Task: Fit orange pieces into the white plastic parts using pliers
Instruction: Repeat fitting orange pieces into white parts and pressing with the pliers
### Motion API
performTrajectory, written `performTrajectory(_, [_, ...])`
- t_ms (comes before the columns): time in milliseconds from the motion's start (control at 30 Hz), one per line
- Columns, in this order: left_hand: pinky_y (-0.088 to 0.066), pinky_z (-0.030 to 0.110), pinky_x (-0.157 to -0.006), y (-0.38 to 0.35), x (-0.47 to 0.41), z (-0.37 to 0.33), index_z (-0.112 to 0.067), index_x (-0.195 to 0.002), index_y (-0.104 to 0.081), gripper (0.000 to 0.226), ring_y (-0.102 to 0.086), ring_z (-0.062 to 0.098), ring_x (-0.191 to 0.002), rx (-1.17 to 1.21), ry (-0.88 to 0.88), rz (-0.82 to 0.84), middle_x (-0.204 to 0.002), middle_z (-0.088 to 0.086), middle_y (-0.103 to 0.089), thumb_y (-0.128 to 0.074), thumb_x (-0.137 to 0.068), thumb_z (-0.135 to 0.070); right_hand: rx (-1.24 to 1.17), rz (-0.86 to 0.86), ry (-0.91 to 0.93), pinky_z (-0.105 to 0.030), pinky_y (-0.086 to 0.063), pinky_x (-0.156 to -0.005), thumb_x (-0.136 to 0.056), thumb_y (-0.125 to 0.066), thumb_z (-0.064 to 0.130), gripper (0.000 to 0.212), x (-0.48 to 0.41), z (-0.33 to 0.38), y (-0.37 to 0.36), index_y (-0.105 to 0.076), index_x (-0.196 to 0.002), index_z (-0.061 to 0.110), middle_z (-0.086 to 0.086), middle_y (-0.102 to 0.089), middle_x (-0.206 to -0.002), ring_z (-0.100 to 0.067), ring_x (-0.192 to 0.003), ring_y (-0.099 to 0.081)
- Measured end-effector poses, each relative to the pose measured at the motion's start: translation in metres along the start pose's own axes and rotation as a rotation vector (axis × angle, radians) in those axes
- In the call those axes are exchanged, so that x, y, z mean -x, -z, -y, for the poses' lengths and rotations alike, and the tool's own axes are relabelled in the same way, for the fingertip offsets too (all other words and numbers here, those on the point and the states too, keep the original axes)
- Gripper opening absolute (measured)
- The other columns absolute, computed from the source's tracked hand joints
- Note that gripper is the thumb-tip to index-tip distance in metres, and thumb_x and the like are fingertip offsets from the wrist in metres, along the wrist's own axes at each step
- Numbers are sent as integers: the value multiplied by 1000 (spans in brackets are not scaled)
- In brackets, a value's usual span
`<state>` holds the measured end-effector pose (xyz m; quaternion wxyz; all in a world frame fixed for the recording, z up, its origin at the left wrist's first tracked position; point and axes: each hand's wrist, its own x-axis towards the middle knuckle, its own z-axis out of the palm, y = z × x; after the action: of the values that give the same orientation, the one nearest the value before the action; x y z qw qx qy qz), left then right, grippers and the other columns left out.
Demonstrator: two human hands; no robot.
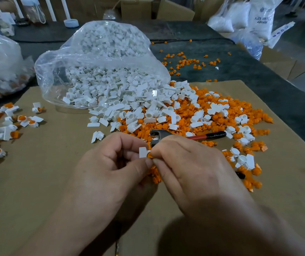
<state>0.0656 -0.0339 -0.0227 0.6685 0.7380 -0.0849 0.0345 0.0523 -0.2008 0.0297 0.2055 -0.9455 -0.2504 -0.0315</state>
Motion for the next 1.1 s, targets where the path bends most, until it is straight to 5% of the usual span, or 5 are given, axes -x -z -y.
performTrajectory(167, [-49, 24, -52, 0, -2, 0, -32, -92, -74, 34, -62, 10, -55, 19, 33, -8, -65, -6, -66, -76, -60, -42, 170, -228, -114, -42, -43, -100, -86, -58, 34, 47, 7, -18, -1, -52, -129, 17, -2, -54, -128, -22, -120, -48])
performTrajectory(300, [-49, 21, -47, 8, -8, -2, -29, -86, -75, 30, -62, 10, -53, 84, 53, -51, -62, -2, -63, -76, -57, -39, 373, 65, -295, -42, -30, -109, -86, -35, 58, 66, 9, -39, 7, -18, -142, 29, 4, -31, -142, -19, -130, -28])
performTrajectory(533, [-49, 20, -46, 12, -11, 1, -28, -87, -75, 33, -63, 10, -53, 101, 77, -37, -61, -1, -63, -76, -58, -42, 382, 151, -268, -39, -31, -108, -84, -33, 57, 66, 11, -53, 11, -16, -143, 33, 7, -35, -142, -15, -129, -31])
performTrajectory(900, [-48, 19, -45, 12, -11, 1, -26, -89, -75, 32, -63, 9, -54, 160, 70, -29, -64, -4, -63, -78, -60, -39, 322, 0, -232, -30, -39, -67, -81, -31, 49, 36, -2, -51, 16, -48, -107, 31, 11, -48, -82, -8, -74, -42])
performTrajectory(1100, [-47, 19, -43, 12, -11, -4, -27, -86, -75, 26, -61, 10, -53, 240, 25, -61, -61, -3, -59, -79, -61, -32, 240, -47, -195, -30, -39, -68, -81, -43, 52, 37, 5, -46, 23, -51, -111, 32, 13, -53, -91, -9, -82, -46])
